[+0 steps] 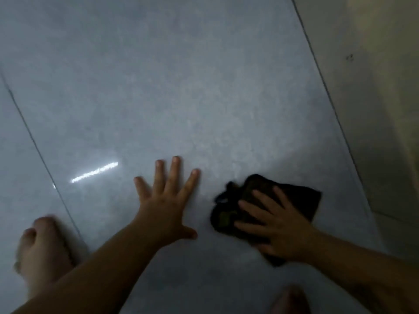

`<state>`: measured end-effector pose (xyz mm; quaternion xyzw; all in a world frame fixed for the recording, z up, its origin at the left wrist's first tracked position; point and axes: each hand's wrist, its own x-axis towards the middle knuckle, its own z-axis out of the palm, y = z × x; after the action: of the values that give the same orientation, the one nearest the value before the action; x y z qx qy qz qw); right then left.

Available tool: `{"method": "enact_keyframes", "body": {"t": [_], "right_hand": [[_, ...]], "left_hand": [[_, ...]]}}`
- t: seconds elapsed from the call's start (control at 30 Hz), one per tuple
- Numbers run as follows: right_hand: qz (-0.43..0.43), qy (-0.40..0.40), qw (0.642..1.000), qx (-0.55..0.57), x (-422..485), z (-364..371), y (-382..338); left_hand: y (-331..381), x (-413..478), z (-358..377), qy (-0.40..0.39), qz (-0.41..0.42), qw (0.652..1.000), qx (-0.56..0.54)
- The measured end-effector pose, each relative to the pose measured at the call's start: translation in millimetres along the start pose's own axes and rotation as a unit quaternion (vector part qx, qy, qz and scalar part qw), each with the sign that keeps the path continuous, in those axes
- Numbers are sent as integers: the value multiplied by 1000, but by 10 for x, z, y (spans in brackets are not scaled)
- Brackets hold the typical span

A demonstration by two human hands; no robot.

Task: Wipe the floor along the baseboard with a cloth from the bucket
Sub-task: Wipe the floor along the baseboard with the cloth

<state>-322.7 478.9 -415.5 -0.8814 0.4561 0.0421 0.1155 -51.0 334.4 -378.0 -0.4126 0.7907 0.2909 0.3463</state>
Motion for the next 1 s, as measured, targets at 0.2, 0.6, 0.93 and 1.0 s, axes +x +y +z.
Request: {"method": "enact_keyframes", "body": {"t": [0.2, 0.6, 0.93, 1.0], "right_hand": [[307, 2, 951, 26, -388, -168, 1071], [18, -31, 999, 39, 191, -9, -529], [554, 60, 827, 78, 1641, -621, 1594], [594, 65, 793, 120, 2597, -763, 1512]], "left_hand": [[168, 56, 104, 5, -36, 999, -17], [-920, -82, -483, 53, -189, 972, -130], [-925, 249, -721, 22, -223, 949, -221], [-950, 261, -724, 13, -229, 947, -225]]}}
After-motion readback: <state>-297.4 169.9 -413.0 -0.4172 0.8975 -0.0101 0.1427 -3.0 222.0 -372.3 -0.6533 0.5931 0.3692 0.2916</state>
